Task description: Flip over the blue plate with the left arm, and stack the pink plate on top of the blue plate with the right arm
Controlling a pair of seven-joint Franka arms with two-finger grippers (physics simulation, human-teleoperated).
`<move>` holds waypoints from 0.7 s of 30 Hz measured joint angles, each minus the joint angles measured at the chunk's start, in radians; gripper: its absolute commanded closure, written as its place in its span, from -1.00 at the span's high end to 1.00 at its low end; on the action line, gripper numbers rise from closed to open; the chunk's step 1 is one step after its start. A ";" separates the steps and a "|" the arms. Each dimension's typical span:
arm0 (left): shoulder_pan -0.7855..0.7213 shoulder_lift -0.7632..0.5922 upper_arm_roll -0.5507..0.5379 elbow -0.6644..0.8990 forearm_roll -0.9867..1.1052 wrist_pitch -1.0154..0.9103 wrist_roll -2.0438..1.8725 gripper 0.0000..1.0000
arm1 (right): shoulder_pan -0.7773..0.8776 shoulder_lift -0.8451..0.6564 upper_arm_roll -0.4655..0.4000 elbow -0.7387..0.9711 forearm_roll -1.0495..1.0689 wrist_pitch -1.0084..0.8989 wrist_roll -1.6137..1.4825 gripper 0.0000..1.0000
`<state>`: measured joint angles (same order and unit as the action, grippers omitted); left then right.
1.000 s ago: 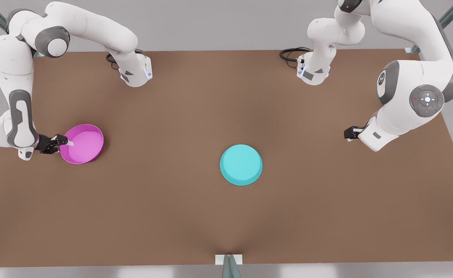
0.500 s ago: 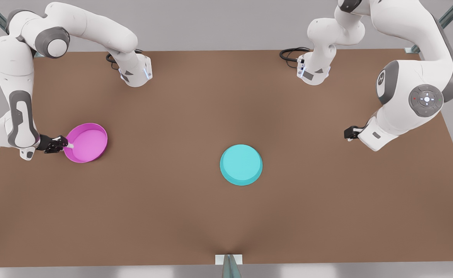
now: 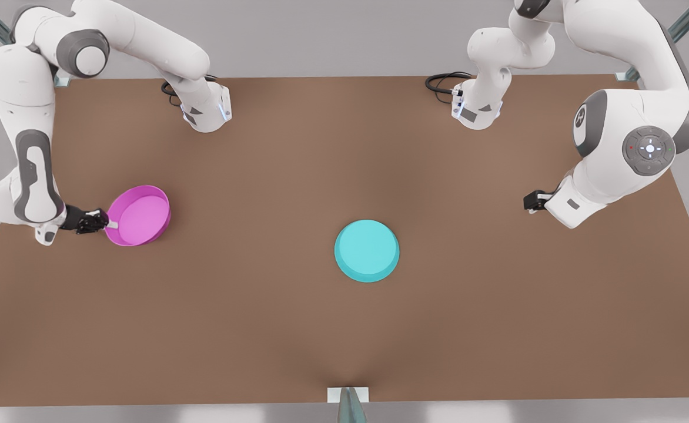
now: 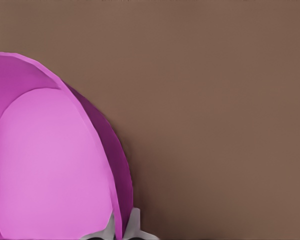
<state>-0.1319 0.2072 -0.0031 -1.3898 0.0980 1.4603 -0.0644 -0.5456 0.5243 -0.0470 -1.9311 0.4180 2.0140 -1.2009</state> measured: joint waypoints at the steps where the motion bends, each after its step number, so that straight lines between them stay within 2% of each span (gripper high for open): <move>1: 0.000 0.000 0.000 0.000 0.000 0.000 0.000 1.00 | 0.009 -0.018 0.013 -0.009 0.001 0.001 0.031 -0.57; 11: 0.000 0.004 0.002 0.000 0.000 0.005 0.000 1.00 | 0.347 -0.107 0.013 -0.039 0.121 0.027 0.300 -0.57; 15: 0.010 -0.007 0.023 0.004 -0.001 0.008 0.008 1.00 | 0.545 -0.106 -0.001 -0.038 0.205 0.096 0.412 -0.57; 19: 0.003 -0.037 0.022 0.001 -0.006 -0.015 0.012 1.00 | 0.821 -0.083 -0.105 -0.035 0.327 0.152 0.491 -0.57; 21: 0.003 -0.040 0.021 0.000 -0.009 -0.020 0.012 1.00 | 0.898 -0.071 -0.127 -0.030 0.384 0.173 0.529 -0.57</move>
<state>-0.1289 0.1673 0.0184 -1.3896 0.0887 1.4407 -0.0522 0.3525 0.4533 -0.1743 -1.9614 0.8024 2.1870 -0.6724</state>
